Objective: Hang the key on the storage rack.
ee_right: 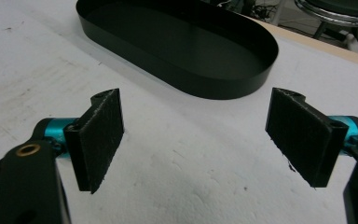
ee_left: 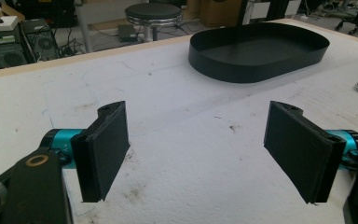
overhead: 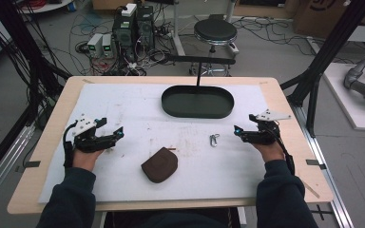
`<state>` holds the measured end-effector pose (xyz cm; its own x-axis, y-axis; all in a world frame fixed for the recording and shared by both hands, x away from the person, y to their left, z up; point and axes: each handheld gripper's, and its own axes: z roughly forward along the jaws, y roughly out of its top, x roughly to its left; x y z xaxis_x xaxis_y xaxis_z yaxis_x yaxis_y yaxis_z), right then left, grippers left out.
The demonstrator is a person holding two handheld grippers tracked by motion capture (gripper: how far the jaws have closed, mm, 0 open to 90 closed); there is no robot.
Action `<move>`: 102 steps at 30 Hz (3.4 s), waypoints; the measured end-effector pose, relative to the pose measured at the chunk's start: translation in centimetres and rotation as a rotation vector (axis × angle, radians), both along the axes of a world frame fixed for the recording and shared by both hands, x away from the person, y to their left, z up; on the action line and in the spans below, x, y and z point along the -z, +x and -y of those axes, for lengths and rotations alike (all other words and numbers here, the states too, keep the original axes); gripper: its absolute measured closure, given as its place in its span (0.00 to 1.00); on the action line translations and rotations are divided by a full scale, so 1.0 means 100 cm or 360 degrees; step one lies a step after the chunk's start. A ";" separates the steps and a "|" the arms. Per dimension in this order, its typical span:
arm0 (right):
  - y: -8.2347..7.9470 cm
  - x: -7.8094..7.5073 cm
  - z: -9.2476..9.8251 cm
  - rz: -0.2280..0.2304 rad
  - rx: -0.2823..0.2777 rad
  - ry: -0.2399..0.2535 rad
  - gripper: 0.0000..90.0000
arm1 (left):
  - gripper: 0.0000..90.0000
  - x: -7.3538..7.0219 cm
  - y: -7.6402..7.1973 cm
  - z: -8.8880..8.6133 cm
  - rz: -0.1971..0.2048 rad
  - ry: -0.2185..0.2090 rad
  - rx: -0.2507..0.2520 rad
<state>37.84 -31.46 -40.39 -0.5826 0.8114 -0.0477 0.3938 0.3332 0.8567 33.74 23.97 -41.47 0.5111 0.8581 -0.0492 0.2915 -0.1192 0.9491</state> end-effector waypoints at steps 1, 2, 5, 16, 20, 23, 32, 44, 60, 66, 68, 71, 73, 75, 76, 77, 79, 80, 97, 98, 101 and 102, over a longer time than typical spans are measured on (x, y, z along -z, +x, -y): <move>0.001 0.001 -0.002 -0.0001 -0.0012 0.0004 0.22 | 0.24 0.000 -0.001 0.000 0.0006 -0.0008 -0.0008; 0.002 0.002 -0.004 -0.0007 -0.0033 0.0007 0.22 | 0.24 0.000 -0.001 0.000 0.0008 -0.0005 -0.0008; 0.006 0.005 -0.010 -0.0008 -0.0098 0.0029 0.22 | 0.25 0.002 0.002 0.001 -0.0010 0.0006 -0.0017; 0.013 0.023 -0.035 -0.0201 -0.0355 -0.0129 0.50 | 0.26 0.002 0.001 0.002 -0.0011 0.0032 -0.0012; 0.009 0.024 -0.045 -0.0182 -0.0398 -0.0243 0.55 | 0.26 0.003 -0.001 0.003 -0.0012 0.0044 0.0006; 0.006 0.026 -0.052 -0.0143 -0.0452 -0.0386 0.58 | 0.27 0.003 -0.002 0.002 -0.0016 0.0041 0.0010; 0.019 0.034 -0.059 -0.0102 -0.0557 -0.0459 0.70 | 0.27 0.005 0.000 0.002 -0.0038 0.0035 0.0010; 0.018 0.033 -0.065 -0.0152 -0.0651 -0.0462 0.98 | 0.28 0.005 0.001 0.002 -0.0042 0.0038 0.0011; 0.021 0.030 -0.058 -0.0334 -0.0487 -0.0284 1.00 | 0.28 0.006 0.001 0.002 -0.0051 0.0042 0.0013; 0.023 0.024 -0.052 -0.0368 -0.0395 -0.0207 1.00 | 0.28 0.006 0.001 0.002 -0.0046 0.0041 0.0006; 0.022 0.020 -0.049 -0.0354 -0.0371 -0.0181 1.00 | 0.28 0.006 0.001 0.002 -0.0047 0.0042 0.0007; 0.022 0.014 -0.044 -0.0320 -0.0336 -0.0149 1.00 | 0.28 0.006 0.001 0.002 -0.0050 0.0039 0.0008; 0.021 0.008 -0.040 -0.0288 -0.0319 -0.0107 1.00 | 0.28 0.006 0.001 0.002 -0.0050 0.0036 0.0005; 0.021 -0.001 -0.037 -0.0255 -0.0296 -0.0092 1.00 | 0.28 0.006 0.001 0.002 -0.0047 0.0038 0.0004; 0.021 -0.005 -0.036 -0.0230 -0.0287 -0.0084 1.00 | 0.28 0.006 0.001 0.002 -0.0047 0.0038 0.0004; 0.022 -0.008 -0.035 -0.0218 -0.0282 -0.0077 1.00 | 0.28 0.006 0.001 0.002 -0.0047 0.0038 0.0004; 0.024 -0.017 -0.033 -0.0177 -0.0250 -0.0038 1.00 | 0.28 0.006 0.001 0.002 -0.0049 0.0039 0.0010; 0.028 -0.022 -0.031 -0.0167 -0.0240 -0.0039 1.00 | 0.28 0.006 0.001 0.002 -0.0050 0.0041 0.0012; 0.101 -0.088 -0.022 0.0040 -0.0035 0.0061 1.00 | 0.28 0.007 0.002 0.003 -0.0055 0.0042 0.0013; 0.104 -0.087 -0.020 0.0027 -0.0031 0.0085 1.00 | 0.28 0.006 0.001 0.003 -0.0053 0.0041 0.0015; 0.103 -0.083 -0.014 -0.0020 -0.0027 0.0060 1.00 | 0.28 0.008 0.001 0.004 -0.0061 0.0054 0.0027; 0.102 -0.081 -0.013 -0.0031 -0.0025 0.0043 1.00 | 0.28 0.008 0.001 0.004 -0.0068 0.0055 0.0027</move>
